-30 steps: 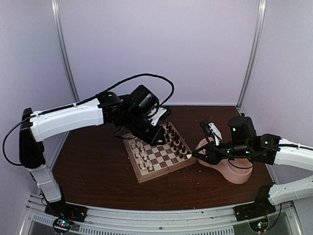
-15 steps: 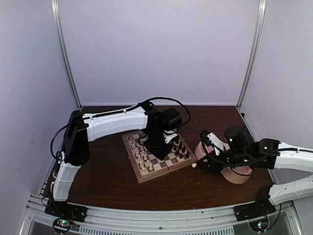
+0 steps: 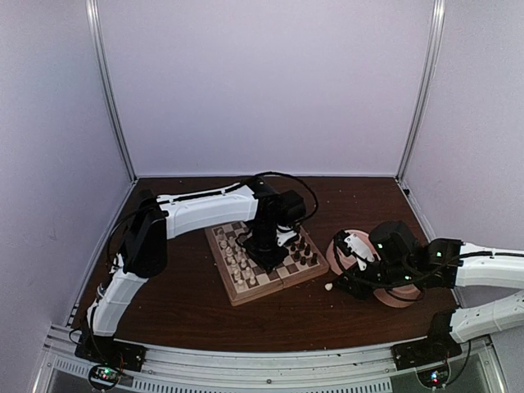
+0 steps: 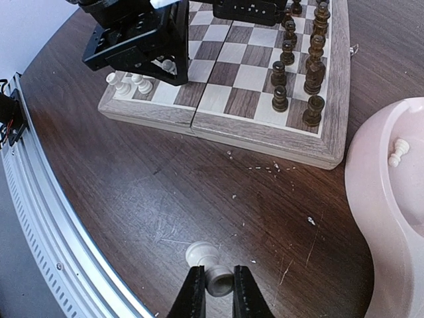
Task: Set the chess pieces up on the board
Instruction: Place the pawn on c2, then place the rook at the center of the board.
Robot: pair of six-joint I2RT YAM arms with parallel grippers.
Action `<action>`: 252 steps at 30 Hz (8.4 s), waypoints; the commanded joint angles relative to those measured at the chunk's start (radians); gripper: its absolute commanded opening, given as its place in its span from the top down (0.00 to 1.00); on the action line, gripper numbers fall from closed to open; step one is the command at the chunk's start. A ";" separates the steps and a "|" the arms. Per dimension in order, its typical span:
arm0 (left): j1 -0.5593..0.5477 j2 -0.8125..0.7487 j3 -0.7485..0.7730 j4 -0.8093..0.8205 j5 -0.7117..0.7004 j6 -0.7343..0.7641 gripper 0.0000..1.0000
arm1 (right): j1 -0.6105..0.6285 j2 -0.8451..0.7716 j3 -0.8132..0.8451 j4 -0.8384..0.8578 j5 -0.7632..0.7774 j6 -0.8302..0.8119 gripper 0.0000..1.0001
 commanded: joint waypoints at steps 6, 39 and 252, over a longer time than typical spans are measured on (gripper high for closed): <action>0.007 -0.001 0.036 -0.030 0.005 0.013 0.62 | 0.007 0.012 -0.007 0.033 0.027 -0.007 1.00; 0.008 -0.077 -0.041 0.030 0.021 -0.015 0.72 | 0.012 0.015 -0.016 0.042 0.027 0.000 1.00; 0.107 -1.025 -0.868 0.558 0.027 -0.054 0.45 | 0.154 0.258 0.276 0.012 0.348 -0.062 0.35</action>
